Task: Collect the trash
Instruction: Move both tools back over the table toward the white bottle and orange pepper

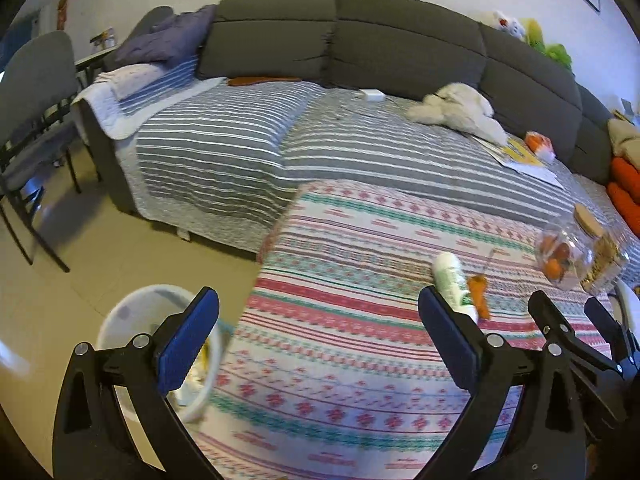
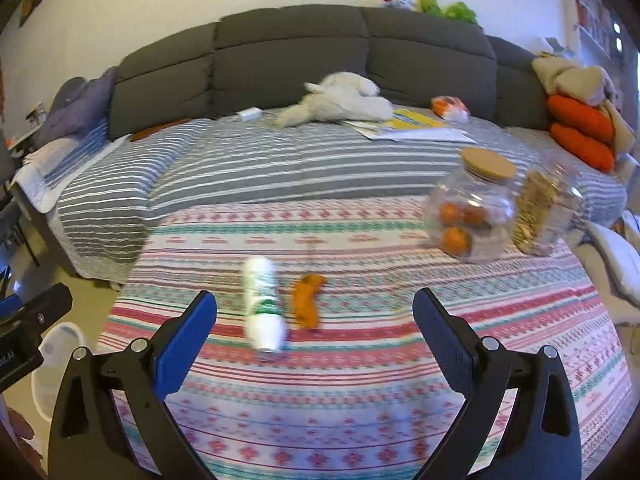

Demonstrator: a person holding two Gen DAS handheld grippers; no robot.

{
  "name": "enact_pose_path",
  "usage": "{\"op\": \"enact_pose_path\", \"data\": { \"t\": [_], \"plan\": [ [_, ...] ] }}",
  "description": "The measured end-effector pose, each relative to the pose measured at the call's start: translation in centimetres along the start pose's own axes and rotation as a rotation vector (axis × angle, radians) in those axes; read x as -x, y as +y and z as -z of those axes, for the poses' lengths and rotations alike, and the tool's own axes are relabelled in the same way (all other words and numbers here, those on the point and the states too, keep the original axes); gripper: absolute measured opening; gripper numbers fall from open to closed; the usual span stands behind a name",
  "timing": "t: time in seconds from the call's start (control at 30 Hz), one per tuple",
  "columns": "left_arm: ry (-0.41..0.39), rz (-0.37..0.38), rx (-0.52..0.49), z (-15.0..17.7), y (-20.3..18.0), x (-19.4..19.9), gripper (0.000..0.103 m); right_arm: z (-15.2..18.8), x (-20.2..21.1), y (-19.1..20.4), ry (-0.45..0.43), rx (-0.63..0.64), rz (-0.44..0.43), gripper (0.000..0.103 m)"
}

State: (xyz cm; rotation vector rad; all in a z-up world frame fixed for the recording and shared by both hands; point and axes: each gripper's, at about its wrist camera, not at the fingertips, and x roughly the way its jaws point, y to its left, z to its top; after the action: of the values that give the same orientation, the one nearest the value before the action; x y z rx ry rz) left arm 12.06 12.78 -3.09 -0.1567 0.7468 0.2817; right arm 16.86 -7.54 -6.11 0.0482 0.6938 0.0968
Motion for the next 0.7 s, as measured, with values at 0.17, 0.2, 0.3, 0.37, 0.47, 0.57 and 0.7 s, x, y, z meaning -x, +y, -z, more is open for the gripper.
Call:
{"op": "enact_pose_path", "data": {
  "t": [0.17,0.2,0.3,0.37,0.47,0.57,0.7],
  "plan": [
    [0.022,0.020,-0.053,0.7,-3.6,-1.6,0.096,0.1,-0.7,-3.6,0.026,-0.045,0.054,0.096],
    [0.029,0.023,-0.060,0.9,-4.1,-1.9,0.096,0.1,-0.9,-4.2,0.034,-0.057,0.057,0.096],
    [0.064,0.032,-0.081,1.4,-5.7,-3.4,0.096,0.0,-1.3,-6.3,0.051,-0.095,0.079,0.096],
    [0.094,0.044,-0.093,1.4,-6.9,-4.7,0.096,0.0,-1.6,-7.5,0.063,-0.120,0.089,0.096],
    [0.136,0.086,-0.101,1.1,-8.8,-6.6,0.096,-0.1,-1.9,-8.7,0.078,-0.147,0.094,0.096],
    [0.136,0.073,-0.146,1.1,-10.4,-8.3,0.096,0.0,-2.2,-9.4,0.092,-0.167,0.098,0.096],
    [0.196,0.101,-0.100,1.1,-10.9,-11.0,0.095,0.0,-2.8,-10.3,0.110,-0.179,0.099,0.096]
  ]
}}
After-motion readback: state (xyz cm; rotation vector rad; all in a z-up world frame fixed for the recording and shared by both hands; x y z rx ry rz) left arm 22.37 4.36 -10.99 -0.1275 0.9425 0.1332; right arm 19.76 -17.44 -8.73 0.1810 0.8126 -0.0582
